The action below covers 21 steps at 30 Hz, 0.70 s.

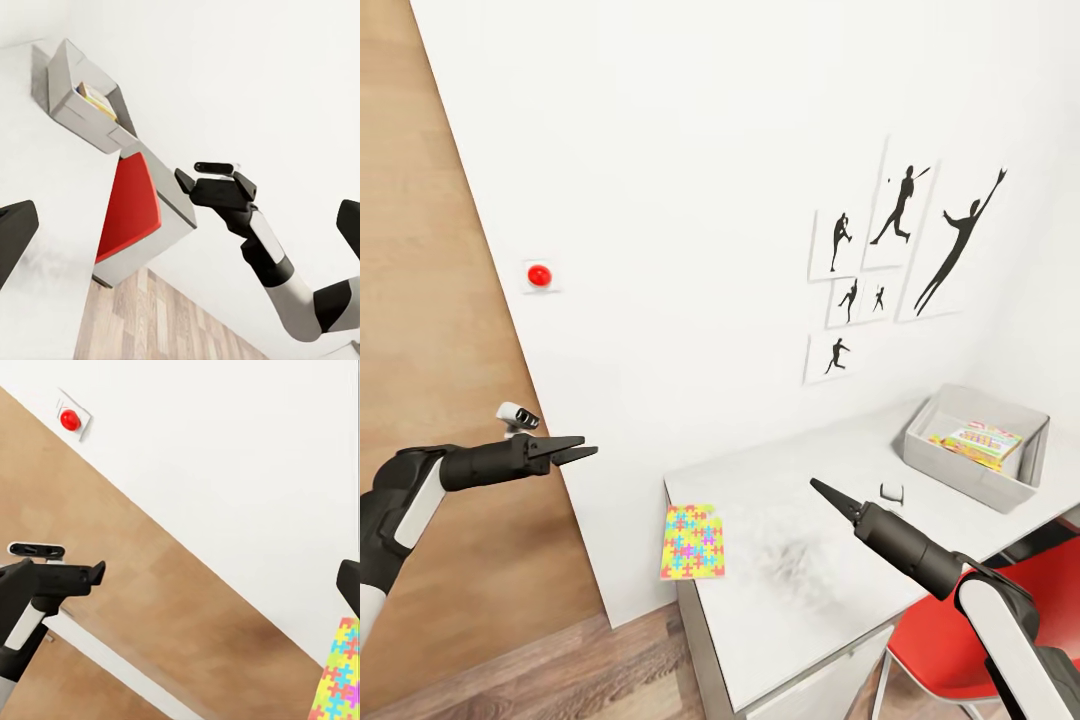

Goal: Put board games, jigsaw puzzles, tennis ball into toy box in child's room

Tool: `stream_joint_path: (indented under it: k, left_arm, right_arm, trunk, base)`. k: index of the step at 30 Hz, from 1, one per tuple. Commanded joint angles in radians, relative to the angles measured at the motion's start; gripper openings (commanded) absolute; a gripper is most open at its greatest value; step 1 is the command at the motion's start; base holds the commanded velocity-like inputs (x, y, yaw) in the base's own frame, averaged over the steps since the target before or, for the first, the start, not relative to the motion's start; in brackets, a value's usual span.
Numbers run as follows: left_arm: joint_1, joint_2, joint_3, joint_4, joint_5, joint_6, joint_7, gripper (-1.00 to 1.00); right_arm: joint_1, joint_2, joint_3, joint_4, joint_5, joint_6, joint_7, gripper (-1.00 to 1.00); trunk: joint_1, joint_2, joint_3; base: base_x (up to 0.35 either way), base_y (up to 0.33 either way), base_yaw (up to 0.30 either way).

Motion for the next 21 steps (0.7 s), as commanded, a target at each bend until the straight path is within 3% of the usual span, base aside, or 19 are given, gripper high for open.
stream_joint_path:
  k: [1, 8, 21]
  left_arm:
    - [-0.001, 0.0, 0.0, 0.0, 0.002, 0.01, -0.002, 1.0]
    - [-0.001, 0.0, 0.0, 0.0, 0.003, 0.01, -0.002, 1.0]
    - [-0.001, 0.001, 0.002, 0.0, 0.002, 0.012, -0.002, 1.0]
  right_arm:
    - [-0.001, 0.0, -0.001, 0.0, -0.003, 0.007, -0.006, 1.0]
    - [-0.001, 0.0, -0.002, 0.001, 0.021, 0.008, -0.017, 1.0]
    - [-0.001, 0.0, -0.003, 0.001, 0.025, 0.01, -0.02, 1.0]
  trunk:
    - [0.001, -0.002, -0.002]
    - [0.001, -0.002, -0.002]
    - [0.001, -0.002, -0.002]
  base:
    - [0.0, 0.0, 0.0]
    - [0.0, 0.0, 0.0]
    - [0.015, 0.0, 0.0]
